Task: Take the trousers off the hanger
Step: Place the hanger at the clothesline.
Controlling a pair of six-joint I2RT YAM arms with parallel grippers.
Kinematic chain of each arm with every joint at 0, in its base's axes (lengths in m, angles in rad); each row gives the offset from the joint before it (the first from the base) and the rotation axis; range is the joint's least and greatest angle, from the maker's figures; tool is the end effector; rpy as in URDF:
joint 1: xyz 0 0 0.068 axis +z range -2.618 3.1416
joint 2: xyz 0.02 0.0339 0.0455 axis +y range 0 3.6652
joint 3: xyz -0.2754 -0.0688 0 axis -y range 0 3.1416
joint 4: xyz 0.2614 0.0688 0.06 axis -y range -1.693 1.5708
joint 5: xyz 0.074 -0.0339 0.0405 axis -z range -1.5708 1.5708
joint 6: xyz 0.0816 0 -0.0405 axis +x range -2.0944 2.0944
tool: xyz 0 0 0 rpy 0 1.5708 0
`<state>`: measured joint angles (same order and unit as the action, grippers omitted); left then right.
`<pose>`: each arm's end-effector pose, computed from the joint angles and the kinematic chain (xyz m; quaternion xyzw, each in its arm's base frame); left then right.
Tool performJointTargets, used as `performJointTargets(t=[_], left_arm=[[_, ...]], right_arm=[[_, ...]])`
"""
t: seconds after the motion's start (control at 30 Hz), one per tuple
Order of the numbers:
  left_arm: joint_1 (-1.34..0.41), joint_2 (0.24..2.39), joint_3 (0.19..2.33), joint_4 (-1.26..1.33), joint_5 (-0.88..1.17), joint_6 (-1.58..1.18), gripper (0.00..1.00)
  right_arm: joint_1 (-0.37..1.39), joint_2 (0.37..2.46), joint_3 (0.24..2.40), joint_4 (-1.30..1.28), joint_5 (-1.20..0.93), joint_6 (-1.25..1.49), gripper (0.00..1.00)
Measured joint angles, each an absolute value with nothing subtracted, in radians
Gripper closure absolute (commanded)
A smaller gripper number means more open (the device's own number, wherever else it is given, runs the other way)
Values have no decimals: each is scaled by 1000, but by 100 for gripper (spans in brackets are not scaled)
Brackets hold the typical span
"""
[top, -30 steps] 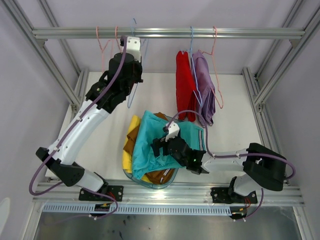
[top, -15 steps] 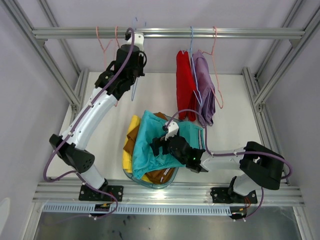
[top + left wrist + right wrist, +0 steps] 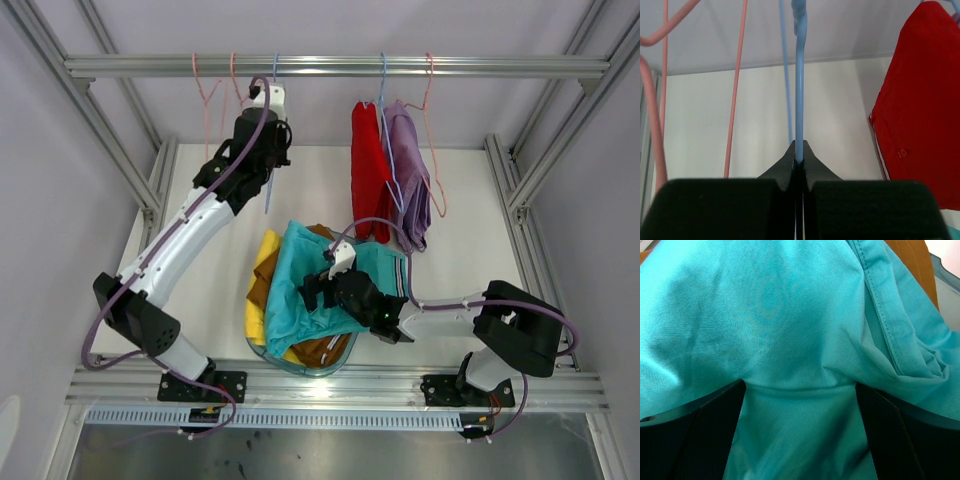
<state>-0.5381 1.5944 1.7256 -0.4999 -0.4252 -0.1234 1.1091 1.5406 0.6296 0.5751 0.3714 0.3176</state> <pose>0.3746 -0.1844 0.4290 0.0492 0.8135 -0.0149 0.5793 0.1873 0.3100 0.1696 -0.2103 0.7806 0.2585 0.5288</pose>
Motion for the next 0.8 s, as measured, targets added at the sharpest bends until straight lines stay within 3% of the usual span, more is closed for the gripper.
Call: performJointTargets(t=[0.1,0.47,0.8], left_arm=[[-538,1547,1678,-470,-413,-142,99],[-550,1429,1549,-572,-380,-199,66],[-565,1328,1480,-617,-377,-210,60]], right_arm=[[1108,1541,630,575,368,318,2],[1105,1541,630,575,361,318,2],[1104,1560,638,582,356,321,1]])
